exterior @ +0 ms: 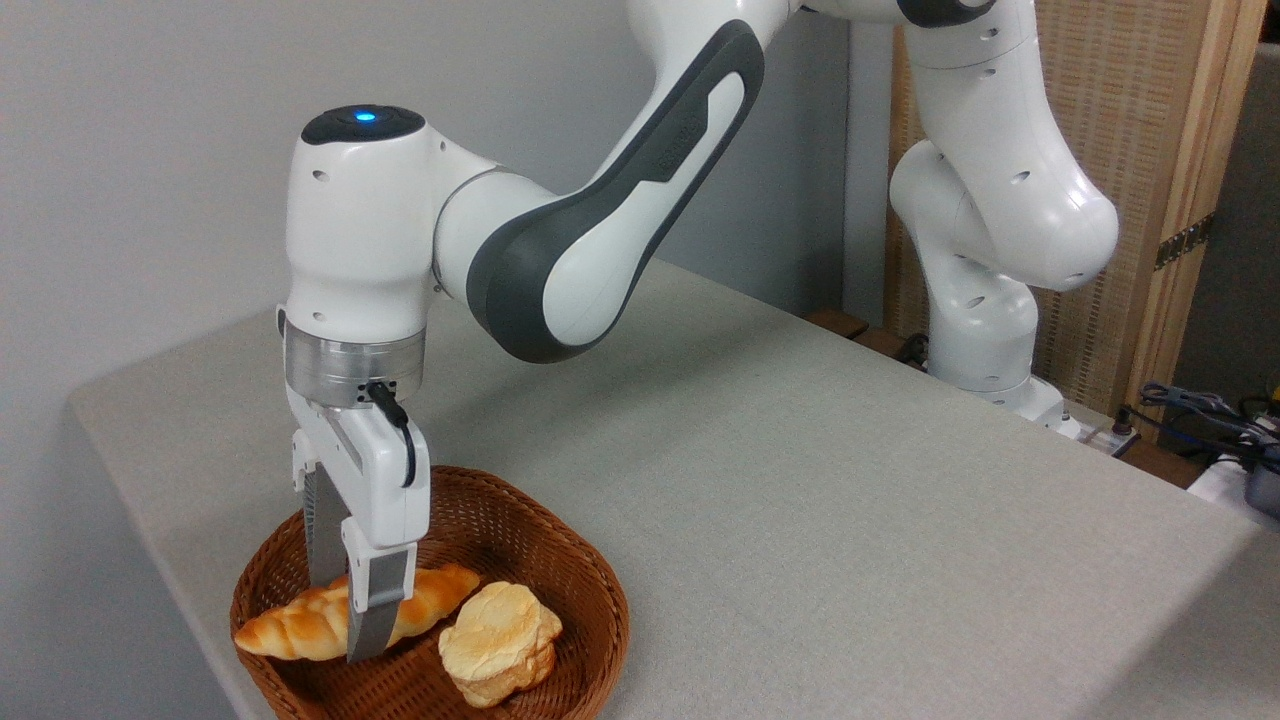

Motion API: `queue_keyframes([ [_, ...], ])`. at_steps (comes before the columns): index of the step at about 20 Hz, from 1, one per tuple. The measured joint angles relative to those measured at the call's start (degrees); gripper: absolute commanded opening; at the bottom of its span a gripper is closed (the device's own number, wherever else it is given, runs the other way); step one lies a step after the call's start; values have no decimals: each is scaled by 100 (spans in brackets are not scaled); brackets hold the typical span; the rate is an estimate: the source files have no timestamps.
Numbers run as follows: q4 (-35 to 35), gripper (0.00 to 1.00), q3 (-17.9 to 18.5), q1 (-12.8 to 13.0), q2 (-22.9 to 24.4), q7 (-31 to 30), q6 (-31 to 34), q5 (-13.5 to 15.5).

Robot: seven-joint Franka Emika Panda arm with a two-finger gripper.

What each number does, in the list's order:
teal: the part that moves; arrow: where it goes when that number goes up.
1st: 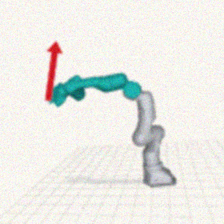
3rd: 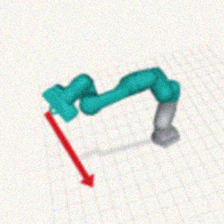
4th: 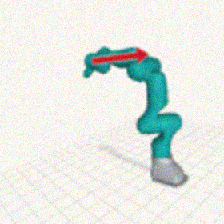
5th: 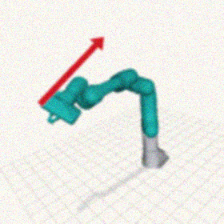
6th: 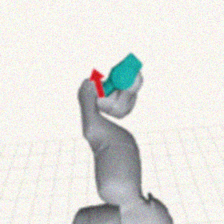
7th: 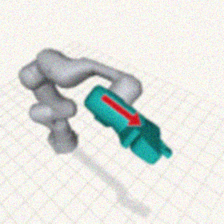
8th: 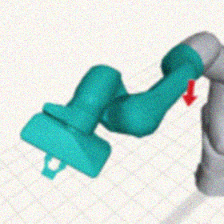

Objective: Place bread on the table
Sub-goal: 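Close the gripper around the braided bread roll, then lift the braided roll out of the basket and carry it sideways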

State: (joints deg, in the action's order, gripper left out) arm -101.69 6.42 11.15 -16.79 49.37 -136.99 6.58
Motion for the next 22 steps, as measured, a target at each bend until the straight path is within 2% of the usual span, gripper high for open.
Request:
queue_keyframes([
  [2,0,51,0,0,0,0,-1,0],
  [3,0,40,0,0,0,0,-1,0],
  [4,0,36,0,0,0,0,-1,0],
  [10,0,38,-1,2,-1,187,-1,0],
  [22,38,40,-1,2,98,162,-1,0],
])
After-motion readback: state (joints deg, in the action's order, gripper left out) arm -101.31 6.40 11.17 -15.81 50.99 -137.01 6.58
